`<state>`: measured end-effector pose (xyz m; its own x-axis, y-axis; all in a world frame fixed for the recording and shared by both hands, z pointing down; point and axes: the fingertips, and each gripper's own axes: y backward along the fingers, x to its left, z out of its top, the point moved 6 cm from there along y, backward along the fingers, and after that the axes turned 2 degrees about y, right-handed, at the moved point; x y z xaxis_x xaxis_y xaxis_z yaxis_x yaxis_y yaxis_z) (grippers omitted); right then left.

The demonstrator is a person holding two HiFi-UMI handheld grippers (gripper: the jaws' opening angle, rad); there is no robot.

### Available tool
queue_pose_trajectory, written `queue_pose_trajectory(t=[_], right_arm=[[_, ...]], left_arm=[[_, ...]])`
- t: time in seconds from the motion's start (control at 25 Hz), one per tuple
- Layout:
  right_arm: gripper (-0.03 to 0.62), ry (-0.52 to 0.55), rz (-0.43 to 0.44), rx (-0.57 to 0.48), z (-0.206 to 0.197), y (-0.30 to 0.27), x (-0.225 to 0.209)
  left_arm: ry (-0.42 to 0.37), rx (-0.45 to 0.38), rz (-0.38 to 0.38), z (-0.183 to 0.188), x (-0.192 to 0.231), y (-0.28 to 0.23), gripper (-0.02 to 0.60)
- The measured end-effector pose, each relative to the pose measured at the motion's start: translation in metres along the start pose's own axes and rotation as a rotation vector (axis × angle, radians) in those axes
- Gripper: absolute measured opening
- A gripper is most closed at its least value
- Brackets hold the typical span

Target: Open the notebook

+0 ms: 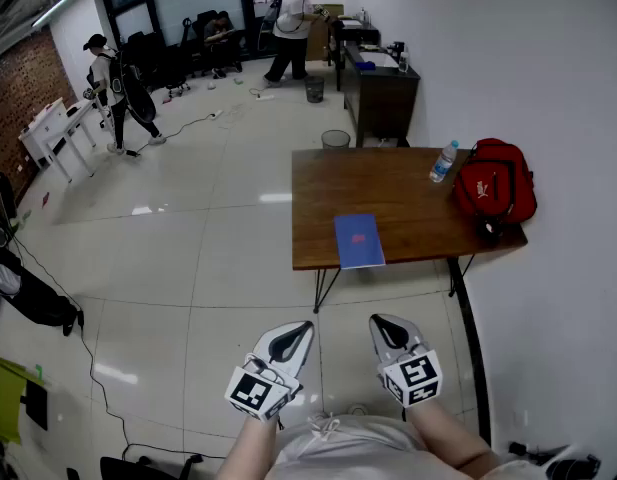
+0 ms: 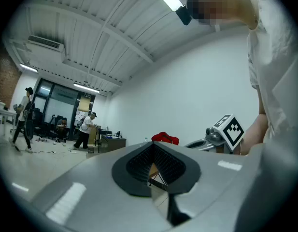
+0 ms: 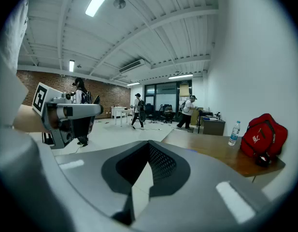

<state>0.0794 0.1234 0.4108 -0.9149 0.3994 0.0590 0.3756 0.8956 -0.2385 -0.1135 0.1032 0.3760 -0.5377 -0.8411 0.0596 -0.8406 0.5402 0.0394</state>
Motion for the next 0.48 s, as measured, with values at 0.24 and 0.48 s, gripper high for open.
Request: queue_pose_trajectory(t=[0.24,0.48], right_arm=[[0.006,-0.028,-0.019,0.006,0.001,-0.009,0.023],[0.006,-0.051,-0.029,0.041,-0.005,-0.021,0.035]], left_arm=[[0.02,-0.002,0.032,-0.002,0.021,0.029,0.005],[0.068,0.005,0.039,-0.017,0.035,0.042,0.005]])
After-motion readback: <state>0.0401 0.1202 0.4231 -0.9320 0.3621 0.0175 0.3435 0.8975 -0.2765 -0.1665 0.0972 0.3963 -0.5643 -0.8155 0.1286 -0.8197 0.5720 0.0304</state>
